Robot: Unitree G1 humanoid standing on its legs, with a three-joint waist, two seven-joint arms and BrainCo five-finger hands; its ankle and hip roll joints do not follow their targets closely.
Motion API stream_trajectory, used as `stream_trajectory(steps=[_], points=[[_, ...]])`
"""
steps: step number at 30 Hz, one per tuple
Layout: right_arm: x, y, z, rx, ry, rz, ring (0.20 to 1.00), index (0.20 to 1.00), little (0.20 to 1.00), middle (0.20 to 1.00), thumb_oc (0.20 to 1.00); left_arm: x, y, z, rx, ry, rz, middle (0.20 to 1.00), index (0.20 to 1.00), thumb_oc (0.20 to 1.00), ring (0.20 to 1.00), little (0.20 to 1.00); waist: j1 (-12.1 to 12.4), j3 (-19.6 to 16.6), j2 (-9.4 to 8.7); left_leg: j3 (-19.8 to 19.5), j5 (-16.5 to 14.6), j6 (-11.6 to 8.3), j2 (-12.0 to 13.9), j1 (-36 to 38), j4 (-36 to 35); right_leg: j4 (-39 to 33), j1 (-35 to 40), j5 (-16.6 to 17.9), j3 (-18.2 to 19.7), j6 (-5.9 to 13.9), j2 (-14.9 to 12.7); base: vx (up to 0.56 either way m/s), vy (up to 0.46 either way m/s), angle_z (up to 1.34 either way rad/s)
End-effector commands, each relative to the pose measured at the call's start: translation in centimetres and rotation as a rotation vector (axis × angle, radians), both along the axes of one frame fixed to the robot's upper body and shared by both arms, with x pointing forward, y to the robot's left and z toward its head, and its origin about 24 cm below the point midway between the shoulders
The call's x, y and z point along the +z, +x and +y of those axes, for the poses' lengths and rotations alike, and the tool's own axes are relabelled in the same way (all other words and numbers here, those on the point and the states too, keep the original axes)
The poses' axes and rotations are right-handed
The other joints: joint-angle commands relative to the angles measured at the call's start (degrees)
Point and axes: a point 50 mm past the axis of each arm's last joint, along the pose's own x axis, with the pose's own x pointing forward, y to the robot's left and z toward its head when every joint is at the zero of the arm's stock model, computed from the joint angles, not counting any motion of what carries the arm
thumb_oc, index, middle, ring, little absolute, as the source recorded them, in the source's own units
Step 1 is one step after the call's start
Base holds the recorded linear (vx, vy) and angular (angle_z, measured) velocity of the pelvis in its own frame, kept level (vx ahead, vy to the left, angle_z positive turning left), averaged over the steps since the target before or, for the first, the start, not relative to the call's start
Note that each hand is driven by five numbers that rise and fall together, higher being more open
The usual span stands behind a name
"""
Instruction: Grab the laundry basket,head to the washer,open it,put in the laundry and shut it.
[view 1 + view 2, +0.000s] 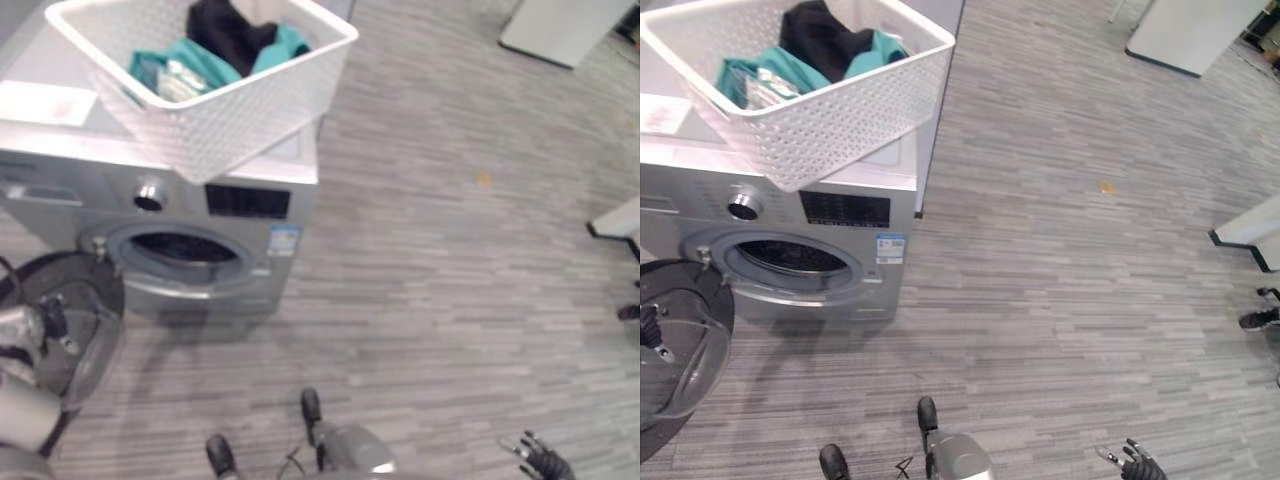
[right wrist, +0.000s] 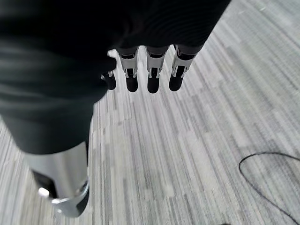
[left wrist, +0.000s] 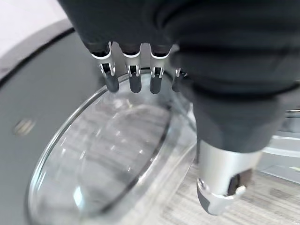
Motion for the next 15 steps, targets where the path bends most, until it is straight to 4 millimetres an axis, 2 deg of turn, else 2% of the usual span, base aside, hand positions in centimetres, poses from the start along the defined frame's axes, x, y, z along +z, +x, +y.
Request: stream_trajectory(steps=[1,4,6,15], points=[[0.6,1.8,-0.2,0.021,-0.033,-0.063,1.000,1.000,1.000,1.000,1.000,3.4,-1.3,2.5,0.072,0.125,-0.082,1.000,1.000,1.000,1.000,1.000,2.90,1.49,1.30,0.11,-7.27,1.48,-0.25,4.74,1.05,1.32,-0.24,-1.26,-0.85,7.61,-3.50,0.03,0.014,0.23],[0.5,2.5,0.7,0.067,-0.023,-0.081,1.000,1.000,1.000,1.000,1.000,2.8,-0.9,2.0,0.045,0.112,-0.122,1.000,1.000,1.000,1.000,1.000,3.60,0.95,1.86,-0.22,-7.33,1.48,-0.43,4.99,1.05,1.28,0.44,-1.52,-1.49,7.66,-3.91,0.02,0.021,0.13],[0.5,3.1,1.4,0.101,-0.014,-0.093,1.000,1.000,1.000,1.000,1.000,1.6,-0.7,1.3,0.040,0.072,-0.153,1.000,1.000,1.000,1.000,1.000,4.20,0.34,2.53,-0.58,-7.26,1.56,-0.69,4.99,1.05,1.36,0.93,-1.76,-1.92,7.61,-4.24,0.03,0.043,0.23],[0.2,3.3,2.0,0.128,-0.012,-0.081,1.000,1.000,1.000,1.000,1.000,-1.1,-1.2,0.3,0.032,0.010,-0.173,1.000,1.000,1.000,1.000,1.000,5.10,-0.92,4.11,-0.92,-7.43,1.71,-1.13,5.68,1.05,1.45,2.12,-2.23,-2.41,7.39,-4.71,0.01,0.015,0.08]])
